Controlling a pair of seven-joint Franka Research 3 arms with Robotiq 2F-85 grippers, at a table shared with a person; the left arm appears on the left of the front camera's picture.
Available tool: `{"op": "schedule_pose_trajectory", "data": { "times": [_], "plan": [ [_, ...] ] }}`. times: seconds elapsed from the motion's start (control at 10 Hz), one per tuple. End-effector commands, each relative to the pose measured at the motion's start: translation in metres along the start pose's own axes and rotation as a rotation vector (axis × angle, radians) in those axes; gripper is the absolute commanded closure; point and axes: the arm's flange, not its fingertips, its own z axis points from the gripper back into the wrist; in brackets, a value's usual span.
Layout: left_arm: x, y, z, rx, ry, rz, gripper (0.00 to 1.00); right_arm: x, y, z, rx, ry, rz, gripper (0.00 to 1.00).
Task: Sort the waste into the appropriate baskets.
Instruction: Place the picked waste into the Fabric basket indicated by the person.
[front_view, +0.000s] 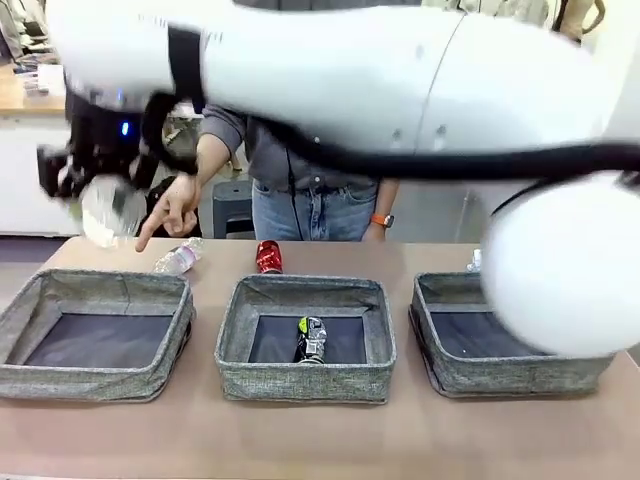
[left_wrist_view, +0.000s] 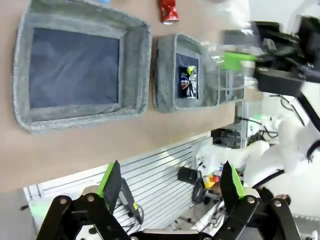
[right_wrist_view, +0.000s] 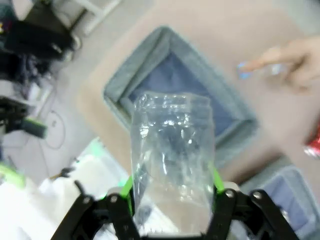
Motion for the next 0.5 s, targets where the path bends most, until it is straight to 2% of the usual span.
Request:
{"op": "schedule_pose_trajectory", "data": {
  "times": [0.0,0.1,0.2,0.3,0.4],
  "plan": [
    [0.013,-0.003,-0.005,0.016,-0.006,0.063,0.0,0.04,0.016,0.007,-0.025,0.053,-0.156,0.42],
    [0.013,-0.003,-0.005,0.016,-0.006,0.063,0.0,0.0,0.0,0.0,0.0,0.0,0.0,0.42],
    [0.013,-0.003,-0.005,0.016,-0.006,0.063,0.0,0.0,0.0,0.0,0.0,0.0,0.0,0.42],
    [0.013,-0.003,-0.005,0.016,-0.006,0.063,0.0,-0.004,0.012,-0.024,0.003,0.035,-0.074,0.42],
    [0.013,-0.003,-0.005,0.016,-0.006,0.063,0.0,-0.004,0.029,-0.031,-0.114,0.05,-0.042,0.42]
  ]
}}
